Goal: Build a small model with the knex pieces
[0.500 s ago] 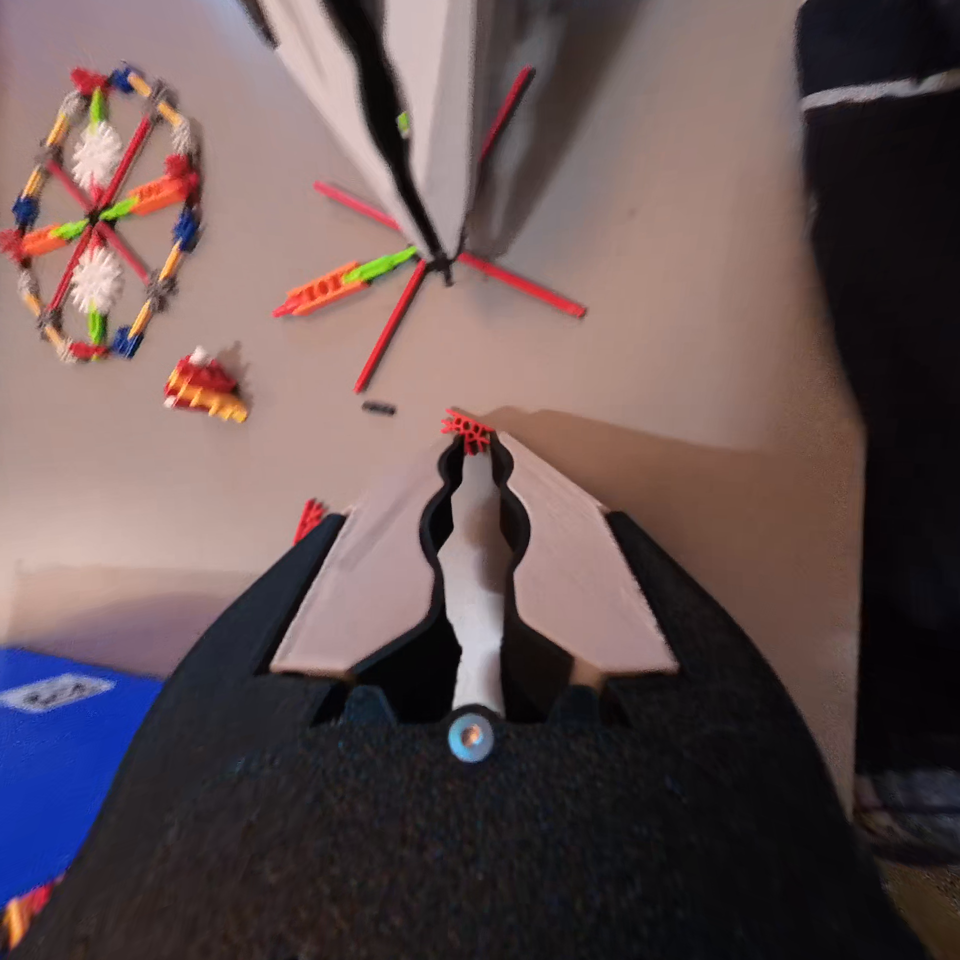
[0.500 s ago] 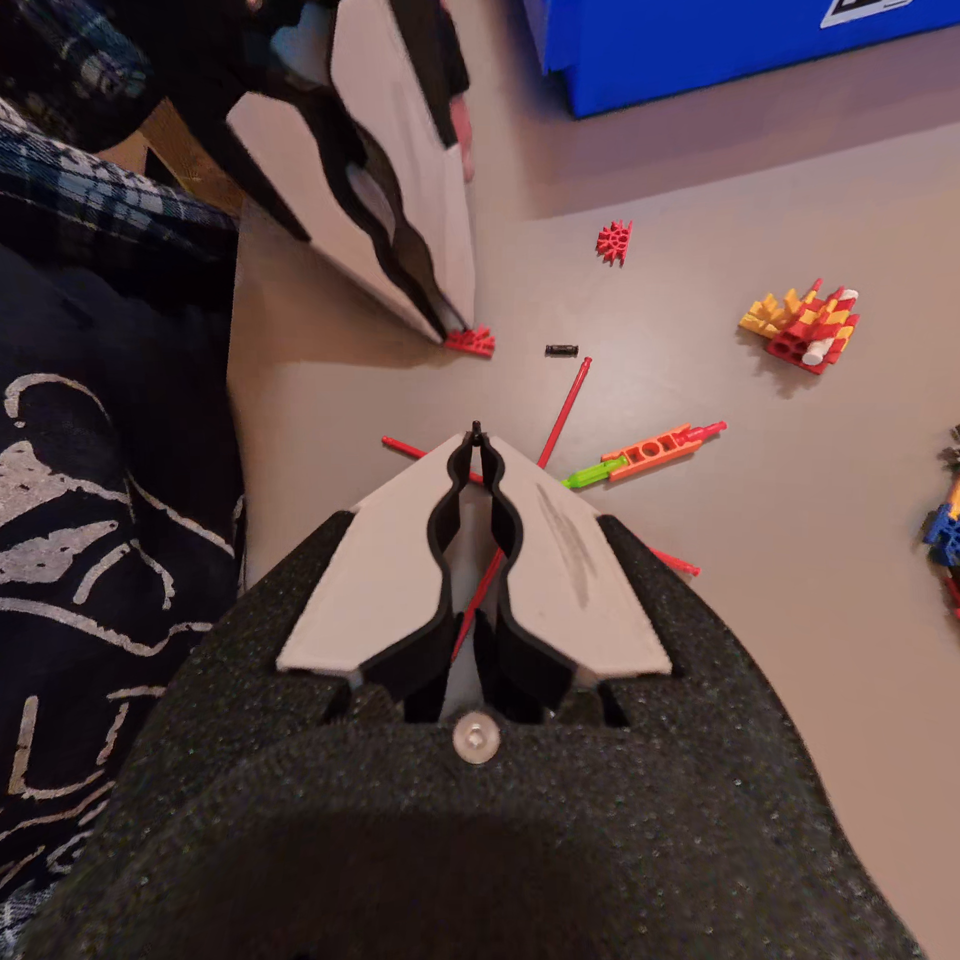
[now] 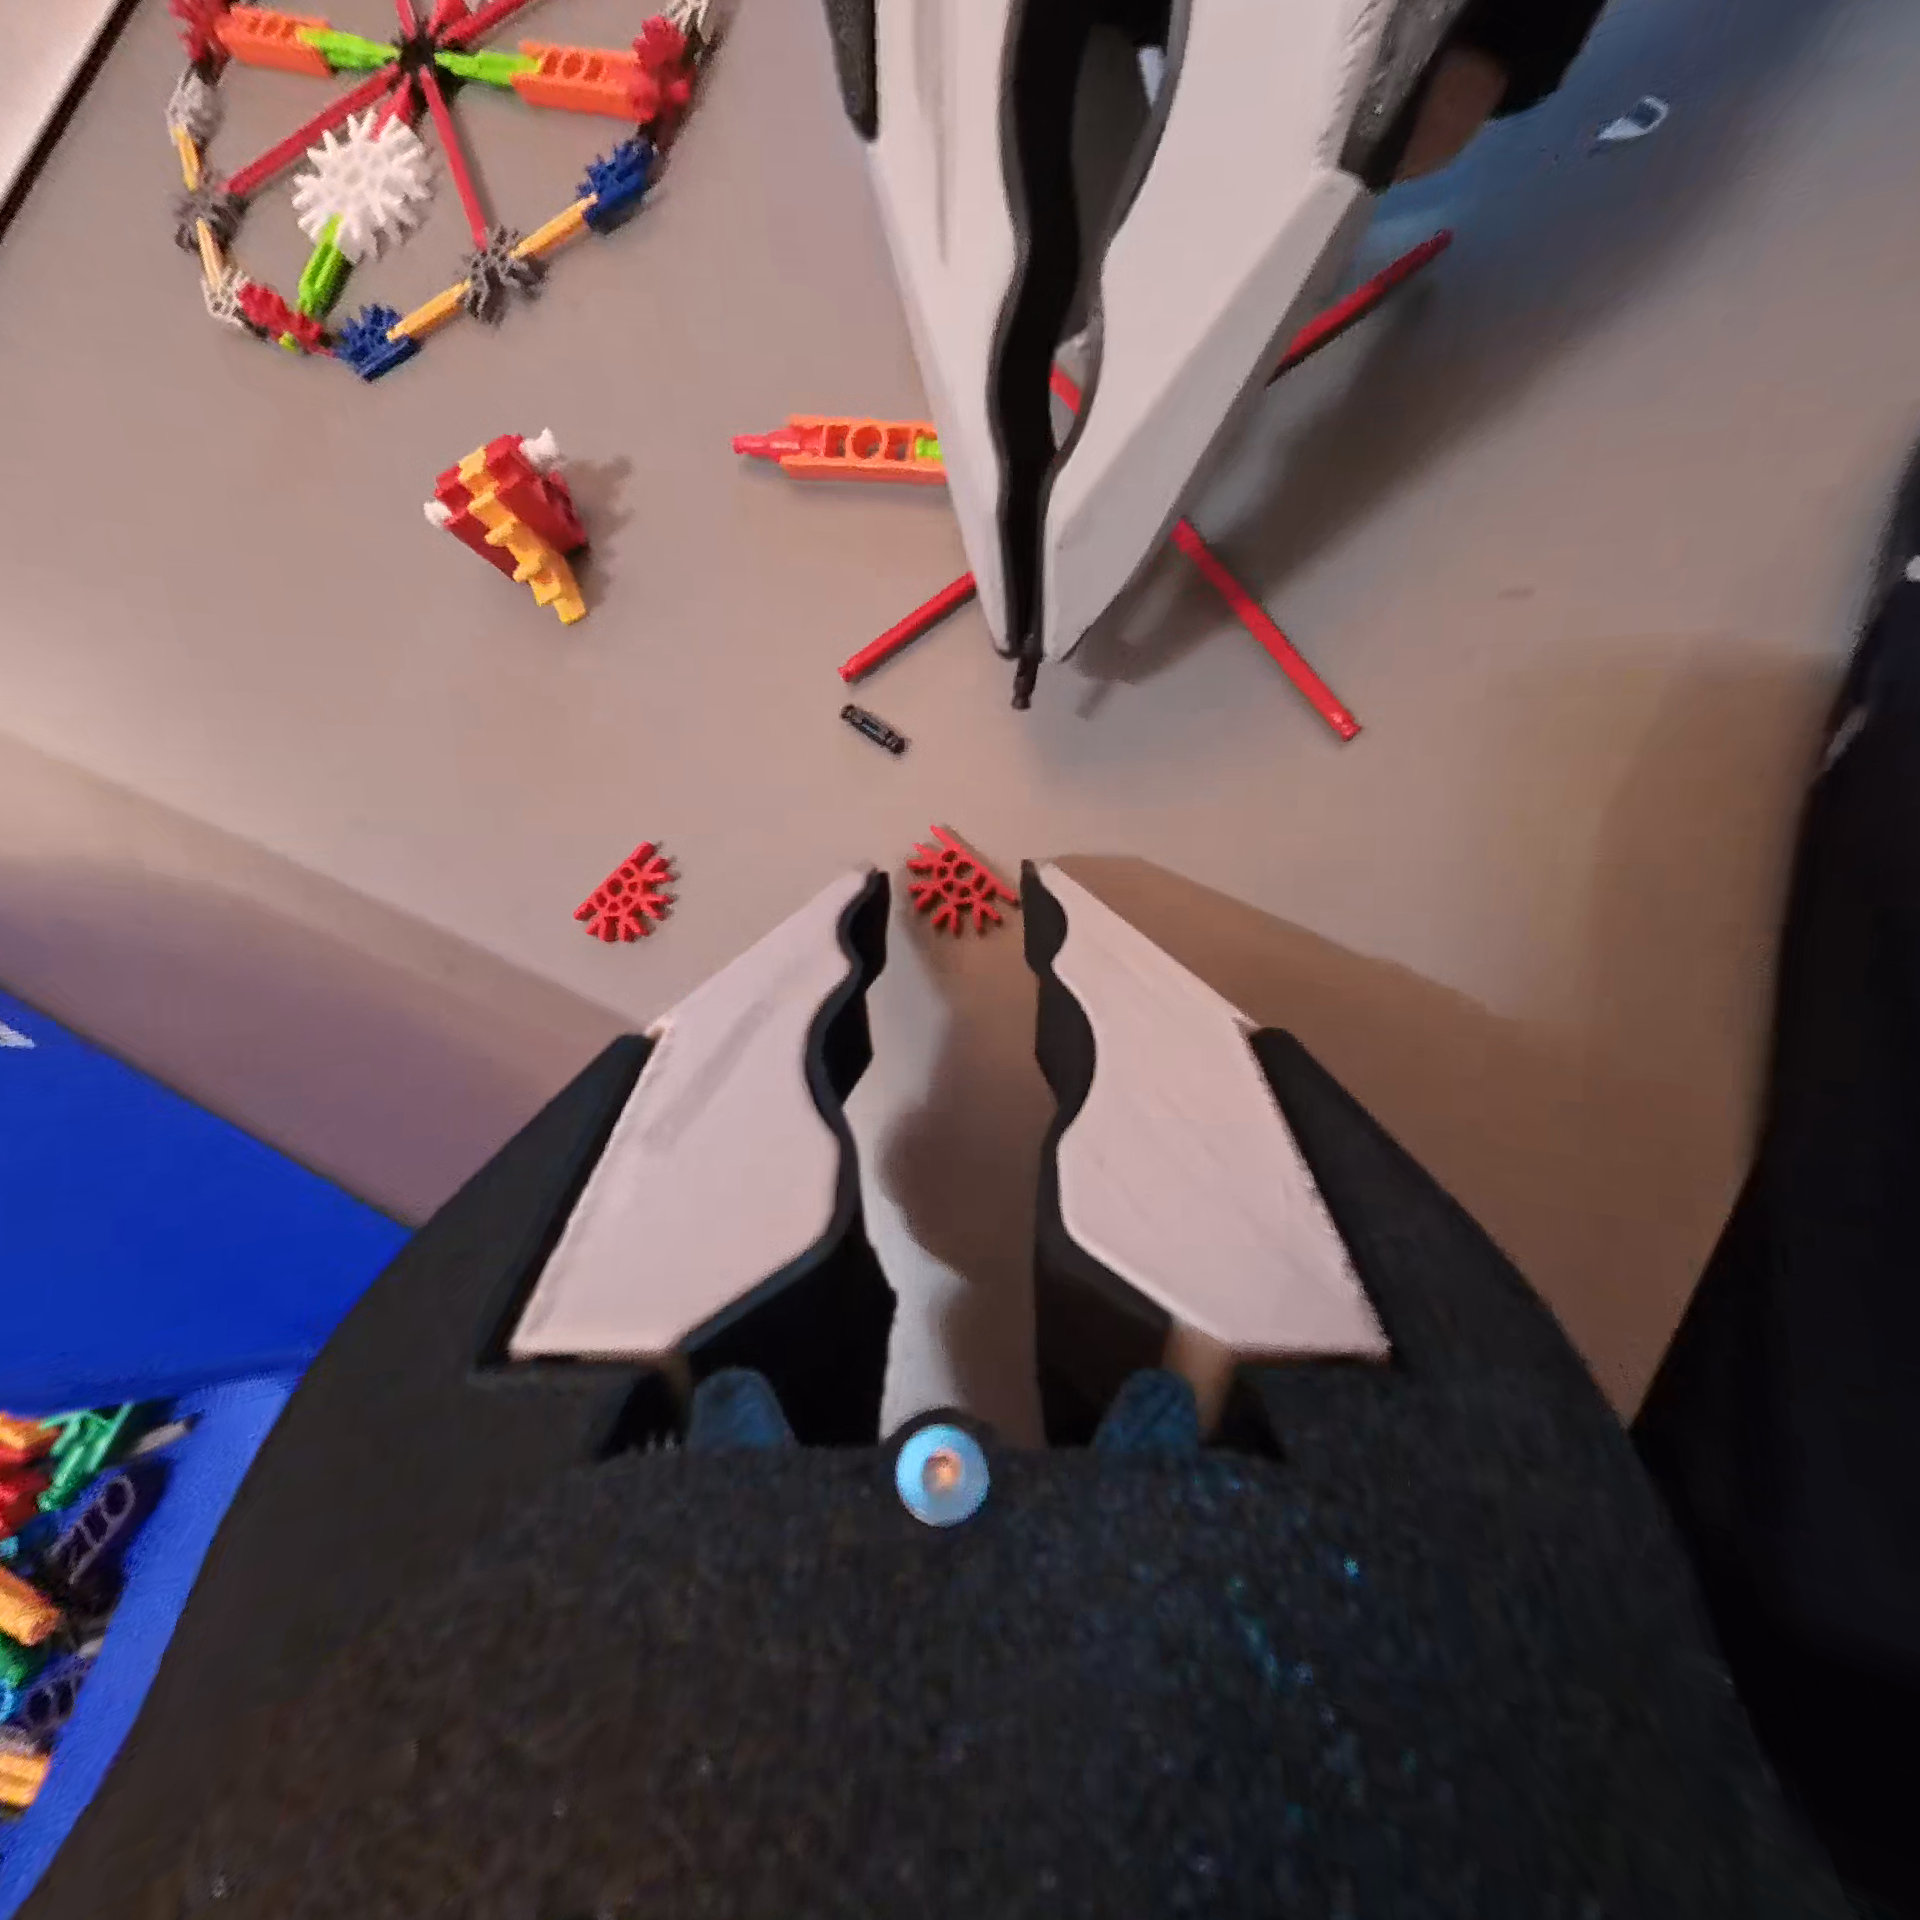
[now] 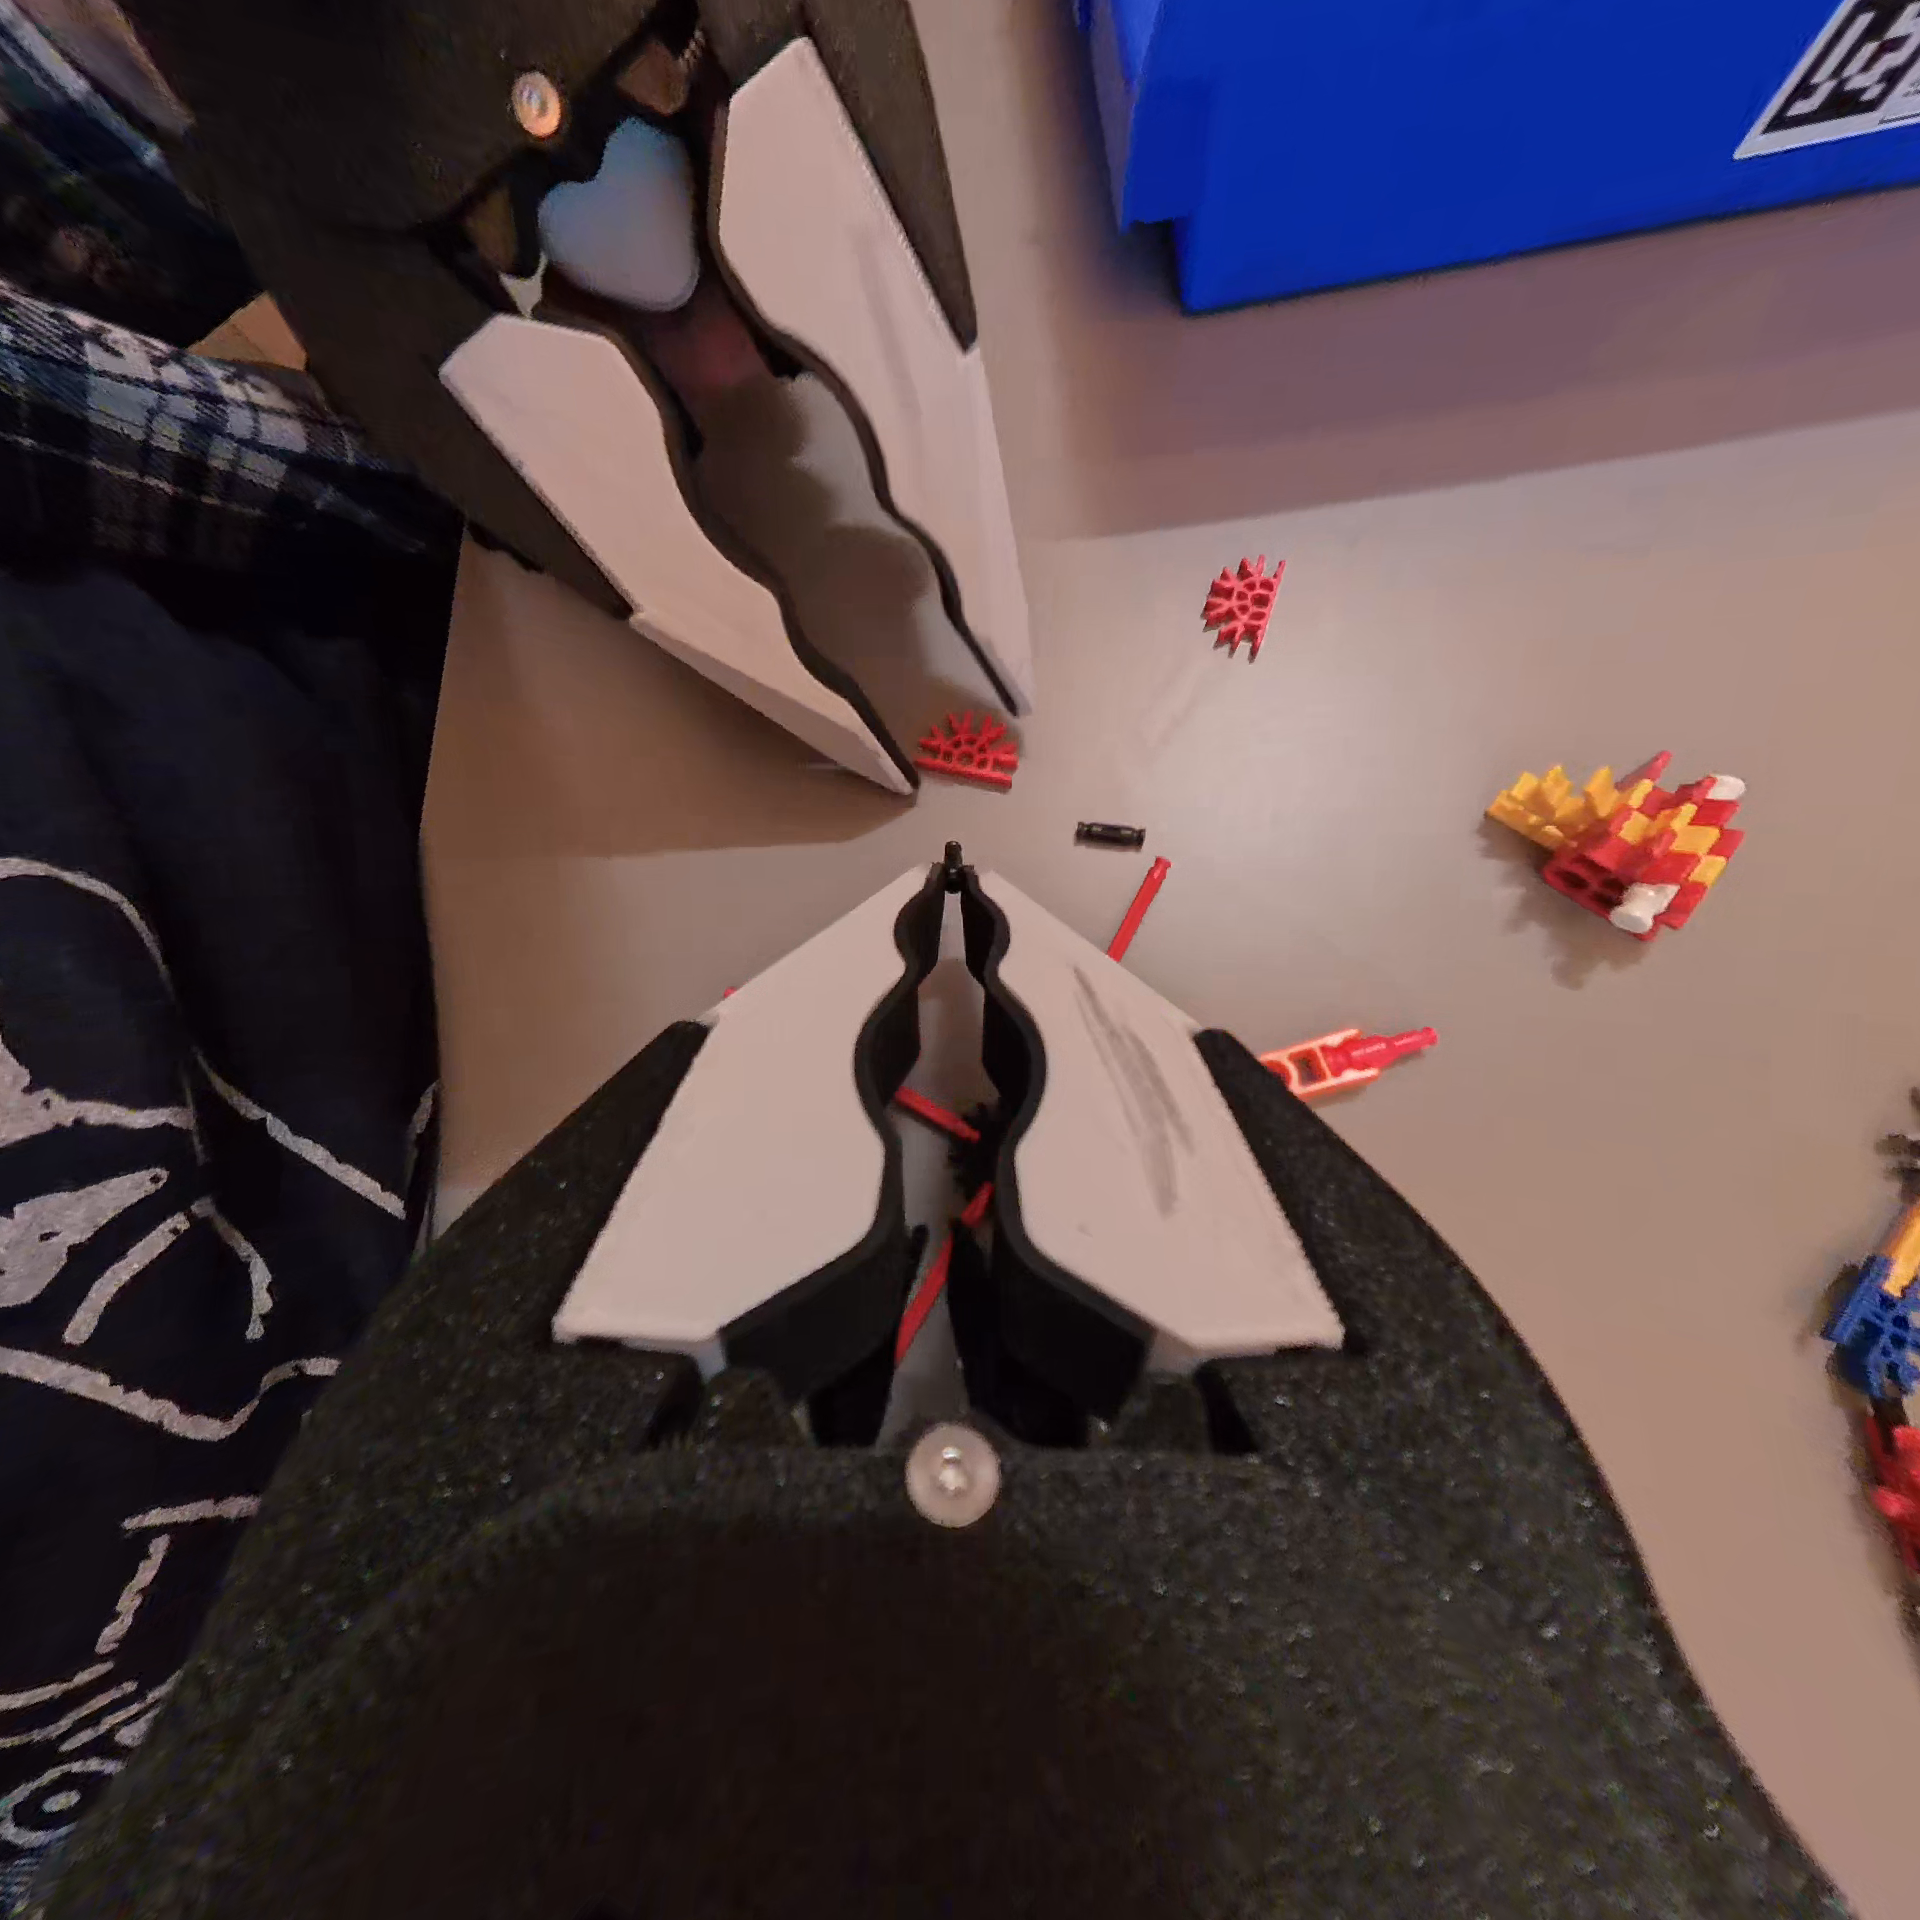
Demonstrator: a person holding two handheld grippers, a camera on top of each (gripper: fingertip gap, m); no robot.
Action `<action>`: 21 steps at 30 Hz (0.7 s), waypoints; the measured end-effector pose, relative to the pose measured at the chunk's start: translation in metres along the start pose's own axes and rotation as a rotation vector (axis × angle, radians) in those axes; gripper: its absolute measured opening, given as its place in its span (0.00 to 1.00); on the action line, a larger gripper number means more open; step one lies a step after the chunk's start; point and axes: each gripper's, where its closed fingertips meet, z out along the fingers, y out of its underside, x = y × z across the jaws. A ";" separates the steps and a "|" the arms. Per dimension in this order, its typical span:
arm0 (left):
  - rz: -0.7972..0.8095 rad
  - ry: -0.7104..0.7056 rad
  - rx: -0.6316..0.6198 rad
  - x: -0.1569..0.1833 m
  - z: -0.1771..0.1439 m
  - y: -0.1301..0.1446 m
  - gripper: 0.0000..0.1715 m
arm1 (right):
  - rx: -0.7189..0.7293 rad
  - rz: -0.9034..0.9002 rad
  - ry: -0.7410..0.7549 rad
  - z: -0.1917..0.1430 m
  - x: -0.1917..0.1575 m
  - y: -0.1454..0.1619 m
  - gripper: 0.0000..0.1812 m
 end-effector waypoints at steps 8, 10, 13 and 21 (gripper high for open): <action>-0.022 -0.031 0.020 0.006 0.003 -0.005 0.03 | -0.005 0.004 -0.021 0.003 -0.001 0.001 0.01; 0.003 0.029 0.038 0.016 0.002 -0.007 0.02 | -0.009 0.001 -0.023 0.003 -0.001 0.001 0.01; 0.238 0.065 0.076 0.033 -0.001 -0.009 0.00 | 0.000 0.003 -0.036 0.000 -0.002 -0.001 0.01; 0.252 0.058 0.130 0.029 -0.014 -0.009 0.10 | -0.037 -0.006 -0.117 0.007 -0.016 0.006 0.01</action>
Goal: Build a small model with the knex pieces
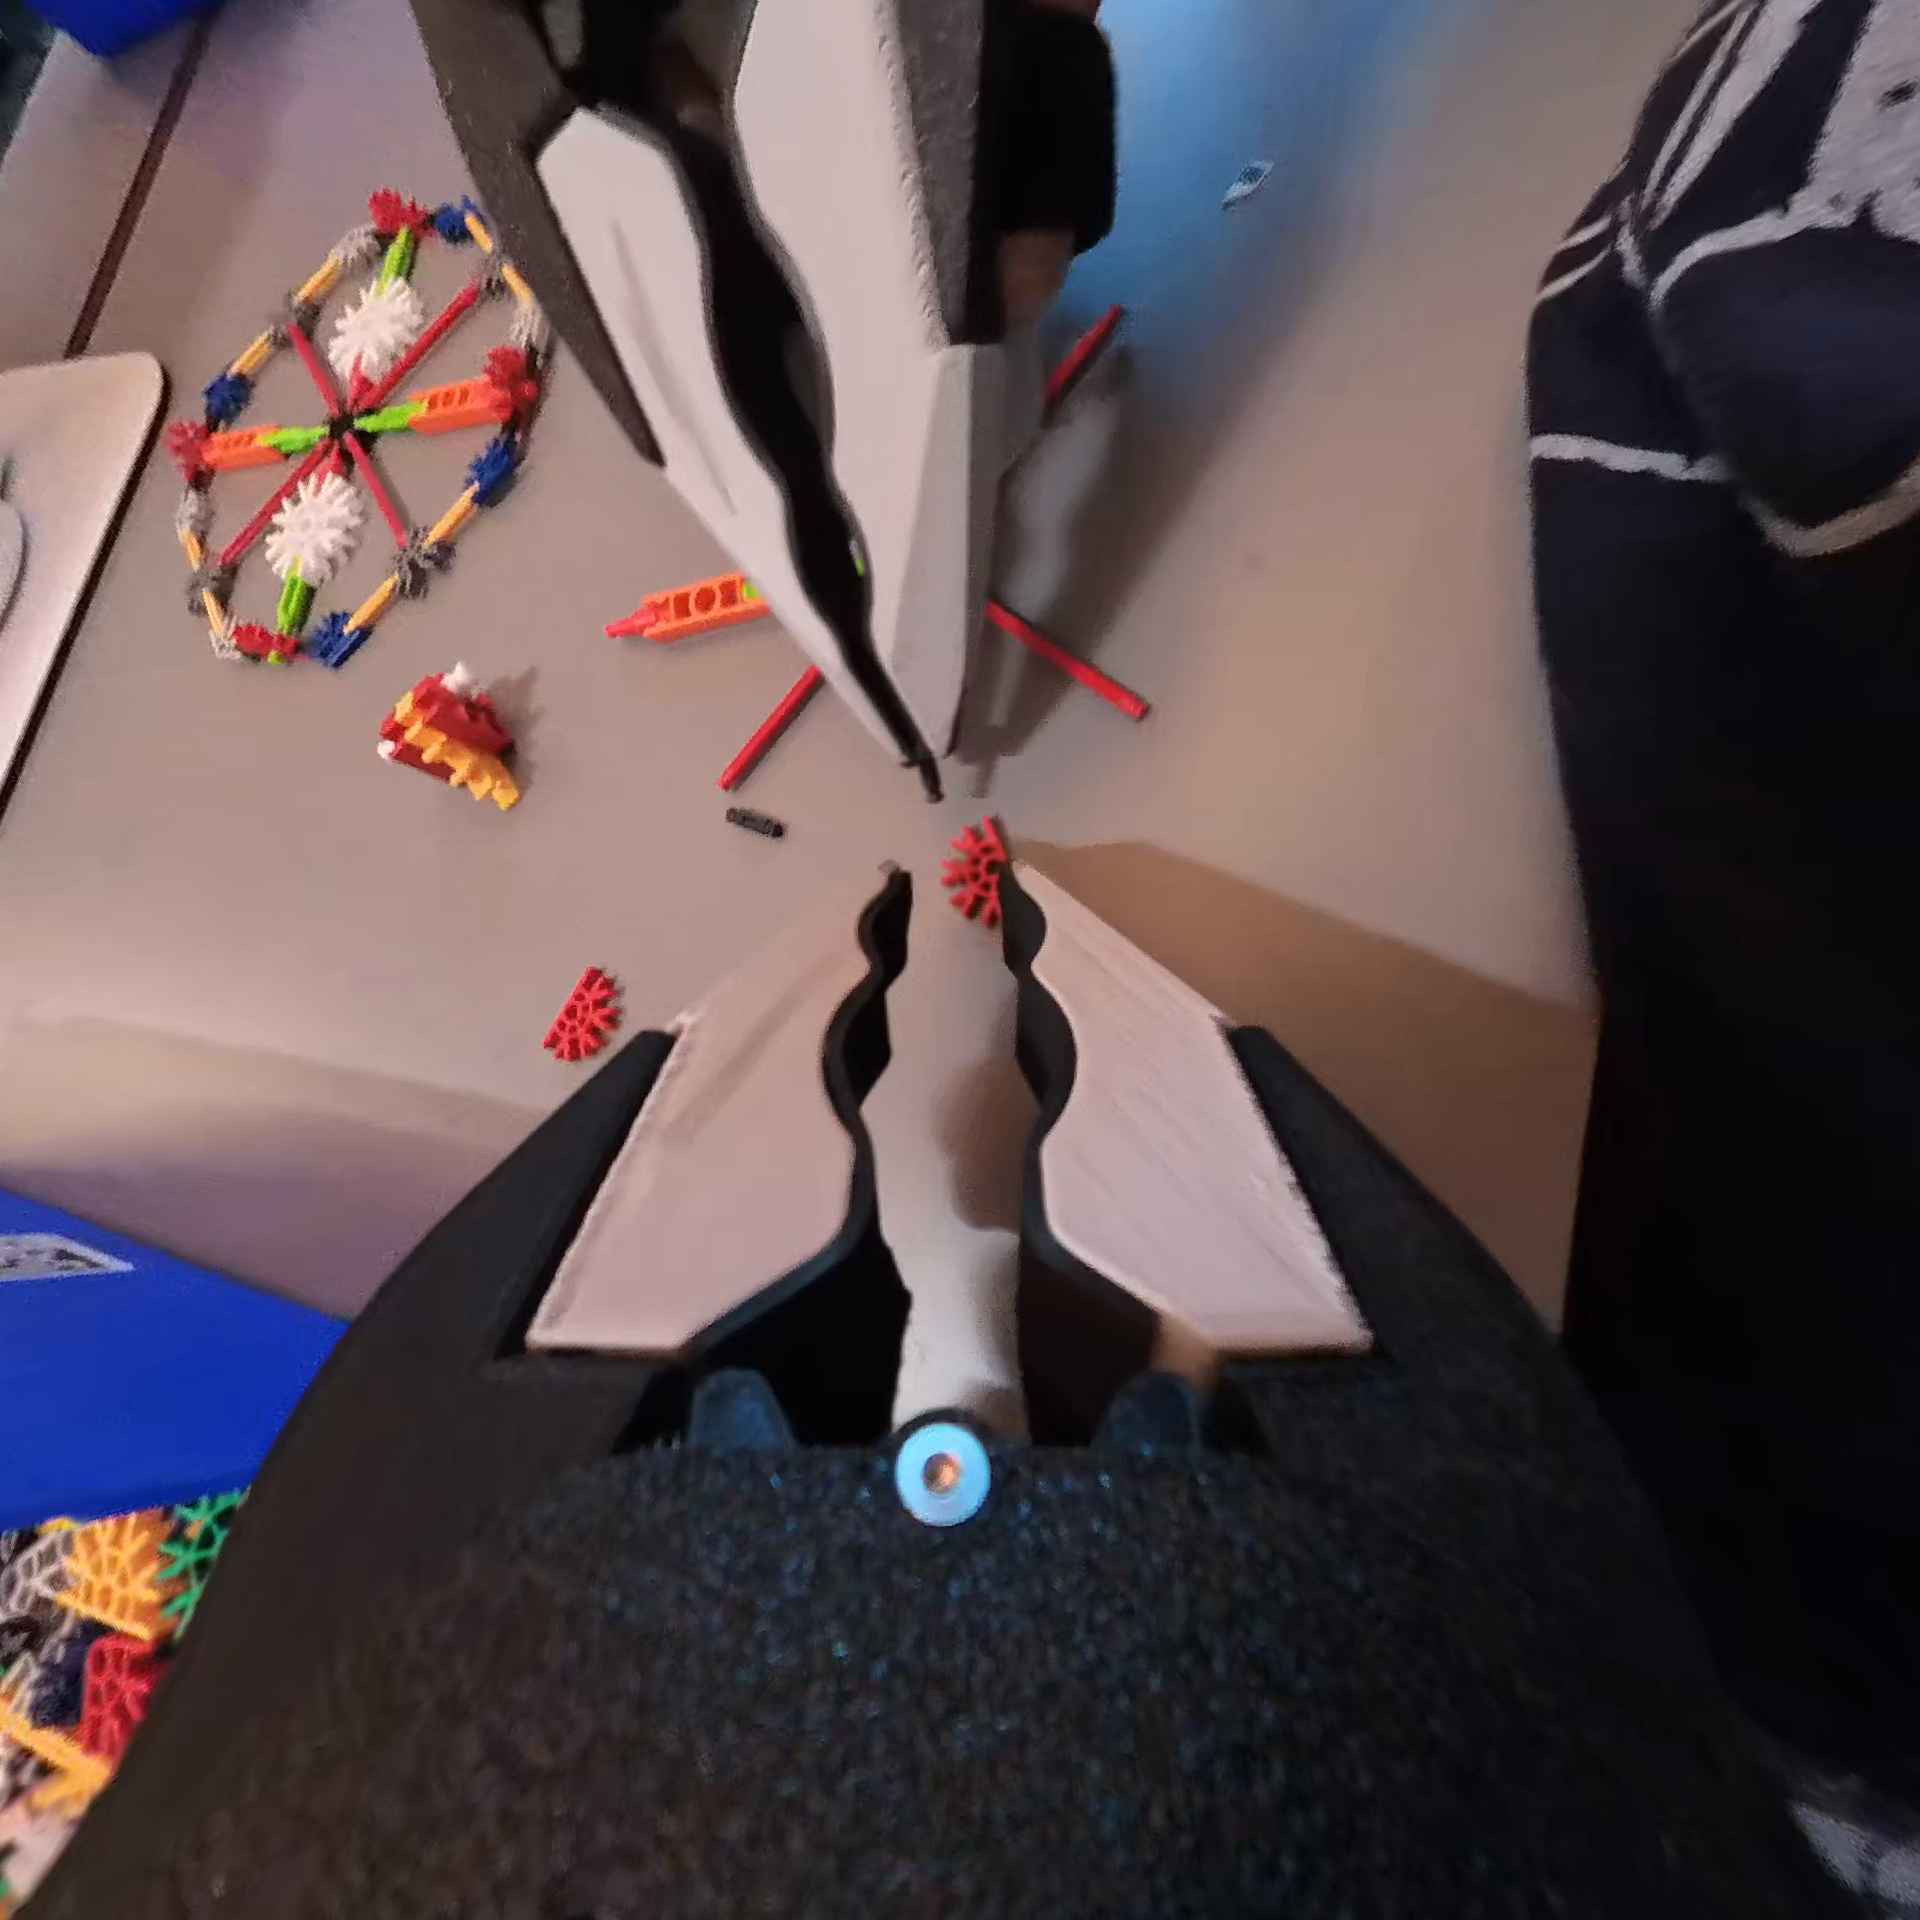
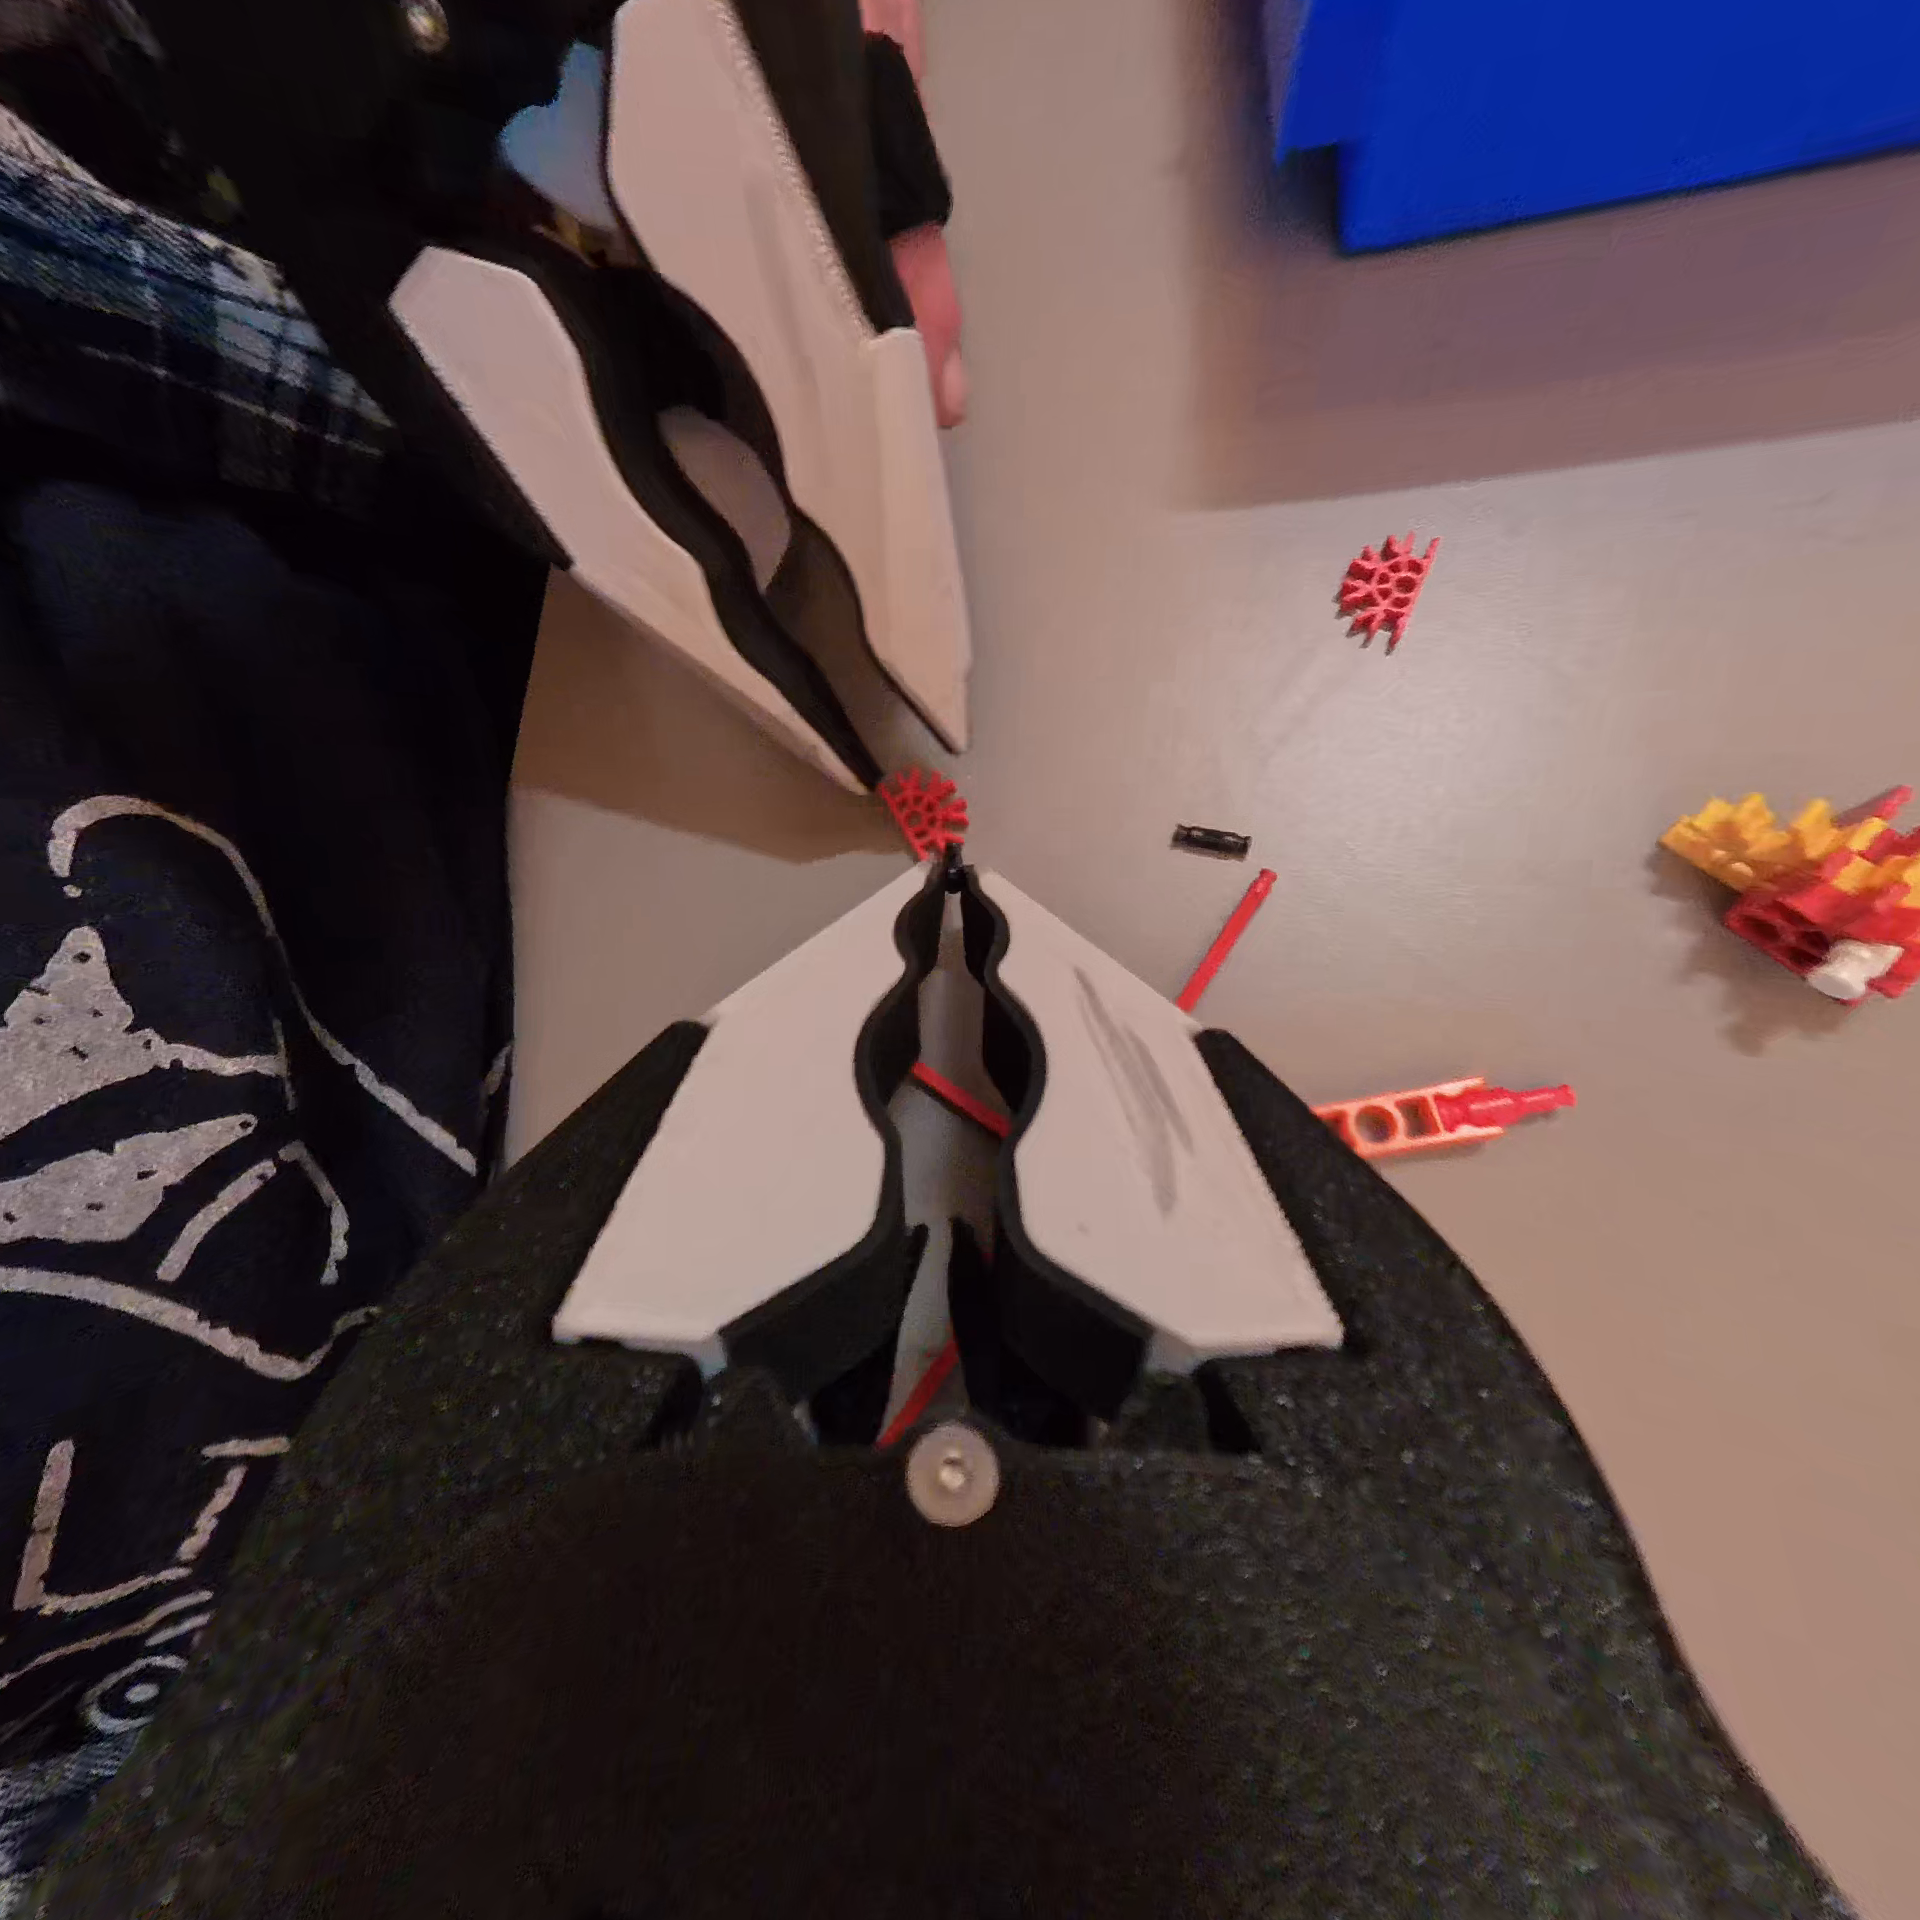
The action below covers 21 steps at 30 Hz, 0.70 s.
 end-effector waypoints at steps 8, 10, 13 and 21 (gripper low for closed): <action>-0.034 0.009 -0.032 0.002 0.009 0.005 0.04 | -0.033 0.001 -0.040 0.007 -0.004 0.003 0.01; -0.027 0.018 -0.026 0.003 0.009 0.005 0.02 | -0.042 0.003 -0.046 0.006 -0.004 0.004 0.01; -0.006 0.032 -0.022 0.005 0.009 0.005 0.01 | -0.050 0.000 -0.045 0.005 -0.002 0.006 0.01; 0.041 0.081 -0.022 0.006 0.009 0.004 0.01 | -0.077 -0.016 -0.077 0.004 -0.001 0.008 0.01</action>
